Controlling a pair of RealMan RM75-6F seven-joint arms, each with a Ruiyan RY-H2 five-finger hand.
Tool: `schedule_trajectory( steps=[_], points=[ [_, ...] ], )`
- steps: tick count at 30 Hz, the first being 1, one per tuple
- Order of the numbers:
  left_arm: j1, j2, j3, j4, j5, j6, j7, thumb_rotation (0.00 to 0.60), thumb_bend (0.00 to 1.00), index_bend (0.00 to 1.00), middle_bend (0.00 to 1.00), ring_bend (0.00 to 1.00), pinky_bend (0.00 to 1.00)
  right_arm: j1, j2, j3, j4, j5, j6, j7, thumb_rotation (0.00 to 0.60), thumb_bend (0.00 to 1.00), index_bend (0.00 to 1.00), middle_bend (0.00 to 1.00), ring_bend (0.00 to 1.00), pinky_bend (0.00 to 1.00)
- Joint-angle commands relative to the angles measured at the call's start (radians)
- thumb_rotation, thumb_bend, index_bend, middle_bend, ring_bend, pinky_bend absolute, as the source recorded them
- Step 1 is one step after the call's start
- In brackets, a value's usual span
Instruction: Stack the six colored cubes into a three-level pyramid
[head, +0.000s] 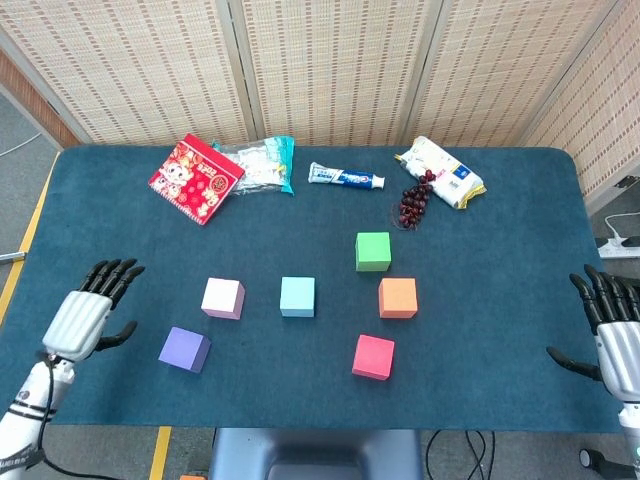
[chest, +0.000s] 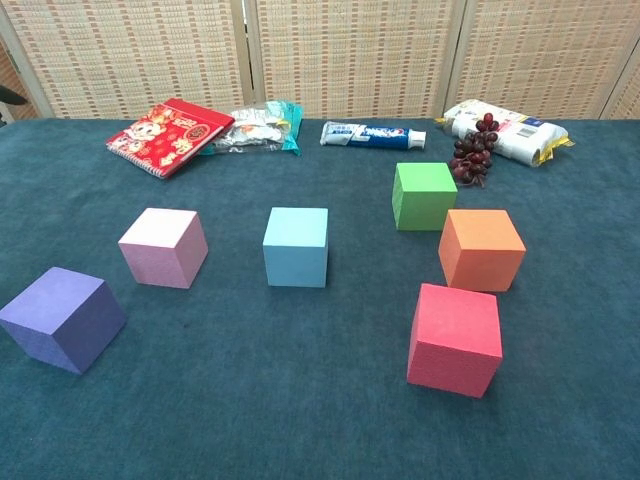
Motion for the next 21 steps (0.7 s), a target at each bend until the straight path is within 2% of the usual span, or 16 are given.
schedule_trajectory(
  steps=[1, 6, 9, 21],
  points=[
    [-0.155, -0.029, -0.042, 0.032, -0.055, -0.204, -0.020, 0.600, 0.32, 0.12, 0.06, 0.02, 0.09, 0.003, 0.010, 0.006, -0.013, 0.005, -0.002, -0.003, 0.600, 0.09, 0.00, 0.00, 0.00, 0.01],
    [-0.257, -0.085, -0.049, 0.083, -0.126, -0.355, 0.015, 0.600, 0.33, 0.10, 0.06, 0.02, 0.09, 0.003, 0.018, 0.009, -0.025, 0.017, -0.006, -0.014, 0.600, 0.09, 0.00, 0.00, 0.00, 0.01],
    [-0.295, -0.105, -0.042, 0.100, -0.155, -0.412, 0.032, 0.600, 0.33, 0.09, 0.06, 0.02, 0.08, 0.004, 0.017, 0.009, -0.027, 0.023, -0.011, -0.013, 0.600, 0.09, 0.00, 0.00, 0.00, 0.01],
    [-0.366, -0.202, -0.008, 0.167, -0.255, -0.490, 0.113, 0.600, 0.32, 0.08, 0.06, 0.02, 0.08, 0.012, 0.002, 0.007, -0.007, 0.031, -0.026, 0.003, 0.600, 0.09, 0.00, 0.00, 0.00, 0.01]
  ],
)
